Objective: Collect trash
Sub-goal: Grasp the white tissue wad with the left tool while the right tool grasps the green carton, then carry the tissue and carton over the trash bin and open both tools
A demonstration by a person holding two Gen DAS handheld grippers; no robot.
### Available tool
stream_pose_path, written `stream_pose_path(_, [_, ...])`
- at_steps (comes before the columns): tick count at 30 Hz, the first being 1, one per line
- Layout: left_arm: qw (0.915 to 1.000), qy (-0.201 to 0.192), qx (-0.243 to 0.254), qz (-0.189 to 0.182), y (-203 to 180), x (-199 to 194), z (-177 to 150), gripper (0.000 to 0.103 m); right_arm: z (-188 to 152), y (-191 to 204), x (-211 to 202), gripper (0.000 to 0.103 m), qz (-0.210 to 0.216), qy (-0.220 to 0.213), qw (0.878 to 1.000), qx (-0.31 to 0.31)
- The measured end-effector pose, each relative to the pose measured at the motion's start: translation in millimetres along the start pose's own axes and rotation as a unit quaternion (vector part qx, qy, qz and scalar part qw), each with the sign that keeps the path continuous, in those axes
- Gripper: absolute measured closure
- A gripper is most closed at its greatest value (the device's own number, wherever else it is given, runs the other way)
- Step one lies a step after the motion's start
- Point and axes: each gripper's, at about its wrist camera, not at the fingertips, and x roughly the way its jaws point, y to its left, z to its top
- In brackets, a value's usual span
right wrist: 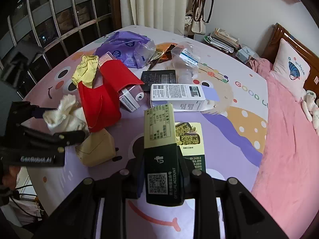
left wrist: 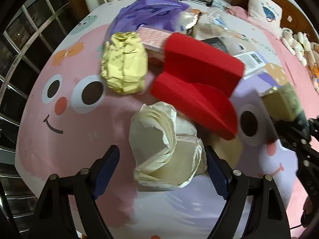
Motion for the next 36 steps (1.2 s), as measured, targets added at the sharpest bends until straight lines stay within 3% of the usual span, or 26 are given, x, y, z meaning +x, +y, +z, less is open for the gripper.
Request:
stream_pose_path(7, [0.9994, 0.023, -0.003, 0.024, 10, 16, -3, 0.021, -3, 4, 0, 0.077, 0.009, 0.005, 1.000, -0.001])
stream_pose_path(12, [0.9996, 0.023, -0.015, -0.001, 14, 18, -4, 0.036, -5, 8, 0, 0.077, 0.009, 0.006, 1.000, -0.002])
stream_pose_path(19, [0.9997, 0.016, 0.017, 0.011, 6, 12, -5, 0.043, -6, 10, -3, 0.077, 0.019, 0.011, 1.000, 0.016])
stream_pose_path(27, [0.9983, -0.007, 0.058, -0.007, 2, -21, -10, 0.044, -7, 21, -18, 0.078, 0.029, 0.014, 0.998, 0.057])
stream_pose_path(36, [0.9906, -0.034, 0.120, -0.056, 26, -72, -32, 0.044, -14, 60, -52, 0.078, 0.016, 0.000, 0.994, 0.111])
